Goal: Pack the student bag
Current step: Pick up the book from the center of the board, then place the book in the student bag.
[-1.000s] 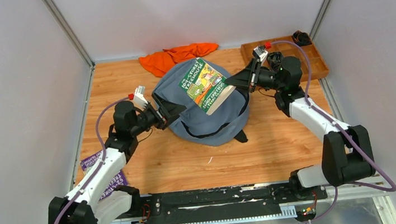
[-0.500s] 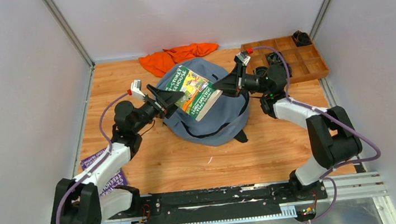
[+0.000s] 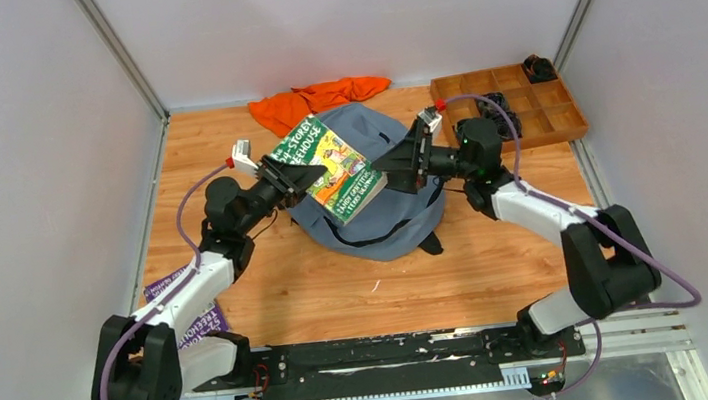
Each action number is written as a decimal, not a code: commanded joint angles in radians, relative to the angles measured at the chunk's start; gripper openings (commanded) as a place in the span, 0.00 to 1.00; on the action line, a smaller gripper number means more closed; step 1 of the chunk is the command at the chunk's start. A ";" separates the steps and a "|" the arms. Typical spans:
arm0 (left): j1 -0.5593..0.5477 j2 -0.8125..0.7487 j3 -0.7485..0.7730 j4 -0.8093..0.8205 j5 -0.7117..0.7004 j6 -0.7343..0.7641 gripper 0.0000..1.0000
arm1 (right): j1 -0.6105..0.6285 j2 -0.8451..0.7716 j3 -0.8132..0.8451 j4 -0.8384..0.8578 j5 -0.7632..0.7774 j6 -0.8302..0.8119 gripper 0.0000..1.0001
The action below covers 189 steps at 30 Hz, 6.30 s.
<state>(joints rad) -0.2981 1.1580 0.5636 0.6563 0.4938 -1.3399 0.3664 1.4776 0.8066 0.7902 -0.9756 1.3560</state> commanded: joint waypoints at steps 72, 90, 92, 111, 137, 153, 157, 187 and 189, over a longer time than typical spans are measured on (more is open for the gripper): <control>-0.608 0.465 0.740 -1.121 -0.373 1.196 0.78 | -0.593 -0.651 0.000 -1.052 0.317 -0.485 0.00; -0.599 0.499 0.864 -1.186 -0.481 1.166 0.00 | -0.595 -0.649 0.008 -1.070 0.229 -0.532 0.00; -0.586 0.472 0.912 -1.205 -0.517 1.175 0.00 | -0.594 -0.659 0.011 -1.076 0.179 -0.552 0.00; -0.248 0.317 0.847 -0.888 -0.262 0.767 0.00 | -0.430 -0.790 -0.060 -1.009 0.026 -0.571 0.00; -0.200 0.162 0.646 -0.585 -0.099 0.679 0.00 | 0.001 -0.331 -0.150 -0.397 0.438 -0.112 0.00; -0.199 0.146 0.627 -0.592 -0.087 0.686 0.00 | 0.085 -0.137 -0.111 -0.392 0.518 -0.117 0.00; -0.199 0.136 0.625 -0.590 -0.072 0.689 0.00 | 0.103 -0.039 -0.106 -0.340 0.519 -0.099 0.00; -0.199 0.088 0.569 -0.647 -0.131 0.692 0.00 | 0.170 0.140 0.087 -0.534 0.734 -0.228 0.95; -0.199 0.096 0.572 -0.649 -0.137 0.691 0.00 | 0.170 0.081 0.076 -0.600 0.729 -0.283 0.95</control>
<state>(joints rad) -0.5003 1.2720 1.1023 -0.0166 0.3702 -0.6613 0.5323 1.6722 0.9085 0.3283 -0.2737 1.2076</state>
